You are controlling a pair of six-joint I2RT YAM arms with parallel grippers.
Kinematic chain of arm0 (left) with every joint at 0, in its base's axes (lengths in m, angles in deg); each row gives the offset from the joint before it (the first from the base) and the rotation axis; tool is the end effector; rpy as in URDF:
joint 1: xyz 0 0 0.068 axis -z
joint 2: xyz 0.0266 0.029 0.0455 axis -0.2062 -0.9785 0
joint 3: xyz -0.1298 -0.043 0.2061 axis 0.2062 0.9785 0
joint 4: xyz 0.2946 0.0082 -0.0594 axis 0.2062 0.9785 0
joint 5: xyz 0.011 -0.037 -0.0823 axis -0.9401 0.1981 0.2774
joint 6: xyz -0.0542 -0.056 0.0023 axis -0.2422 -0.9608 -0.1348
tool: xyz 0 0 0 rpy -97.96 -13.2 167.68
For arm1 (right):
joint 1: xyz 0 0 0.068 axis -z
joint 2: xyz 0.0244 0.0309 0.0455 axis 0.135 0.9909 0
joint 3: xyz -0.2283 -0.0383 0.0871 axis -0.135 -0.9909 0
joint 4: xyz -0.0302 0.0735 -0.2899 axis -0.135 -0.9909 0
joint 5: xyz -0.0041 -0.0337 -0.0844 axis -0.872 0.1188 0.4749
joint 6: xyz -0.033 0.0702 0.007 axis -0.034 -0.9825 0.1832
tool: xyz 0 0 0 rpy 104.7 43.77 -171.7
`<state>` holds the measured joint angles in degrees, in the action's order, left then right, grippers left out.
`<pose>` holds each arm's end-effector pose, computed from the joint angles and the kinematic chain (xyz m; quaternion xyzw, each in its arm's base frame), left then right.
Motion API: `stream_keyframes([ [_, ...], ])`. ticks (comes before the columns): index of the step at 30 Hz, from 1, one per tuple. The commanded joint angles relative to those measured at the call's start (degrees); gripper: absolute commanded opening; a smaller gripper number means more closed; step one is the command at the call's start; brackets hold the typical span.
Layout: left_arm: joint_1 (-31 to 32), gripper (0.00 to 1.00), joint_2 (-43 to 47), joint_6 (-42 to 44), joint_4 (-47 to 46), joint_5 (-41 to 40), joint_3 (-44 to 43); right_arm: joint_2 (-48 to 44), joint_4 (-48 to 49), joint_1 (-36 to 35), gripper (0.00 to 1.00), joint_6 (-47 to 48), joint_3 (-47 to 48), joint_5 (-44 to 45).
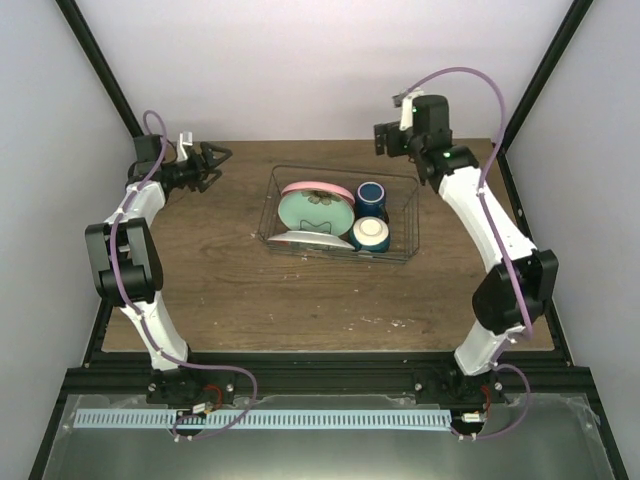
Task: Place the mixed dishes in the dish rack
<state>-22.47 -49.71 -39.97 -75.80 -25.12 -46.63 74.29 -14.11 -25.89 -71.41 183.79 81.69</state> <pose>0.4782 0.0323 0.2014 -0.1061 0.7996 -0.5032 0.3102 0.4385 0.1390 0.3543 -0.1295 0.8234 0.0497 0.5503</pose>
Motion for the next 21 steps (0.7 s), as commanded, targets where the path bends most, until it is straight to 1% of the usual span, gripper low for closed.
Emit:
stream_keyframes([
  [1, 0.7, 1.00, 0.2, 8.9, 10.4, -6.3, -1.0, 3.5, -9.0, 7.5, 1.00, -11.3, 5.6, 1.1],
  [4, 1.6, 1.00, 1.1, 13.5, 15.6, -10.7, -1.8, 5.3, -8.4, 13.7, 1.00, -15.5, 4.4, -3.3],
  [6, 1.8, 1.00, 2.1, 15.1, 17.1, -12.8, -1.9, 7.0, -7.9, 17.5, 1.00, -17.3, 3.6, -5.4],
  [11, 1.8, 1.00, 3.4, 17.4, 20.7, -17.0, -3.5, 13.8, -10.8, 23.0, 1.00, -16.7, 4.6, -2.2],
  [14, 1.7, 1.00, 4.2, 19.0, 22.4, -20.8, -4.0, 16.4, -11.2, 24.8, 1.00, -16.2, 3.3, -0.6],
  [18, 1.4, 1.00, 5.2, 20.6, 23.7, -23.3, -3.9, 17.2, -9.9, 25.8, 1.00, -15.3, 0.0, 1.6],
  [21, 1.3, 1.00, 5.5, 21.3, 24.5, -24.5, -3.9, 17.2, -9.0, 26.0, 1.00, -15.1, -2.0, 1.6],
])
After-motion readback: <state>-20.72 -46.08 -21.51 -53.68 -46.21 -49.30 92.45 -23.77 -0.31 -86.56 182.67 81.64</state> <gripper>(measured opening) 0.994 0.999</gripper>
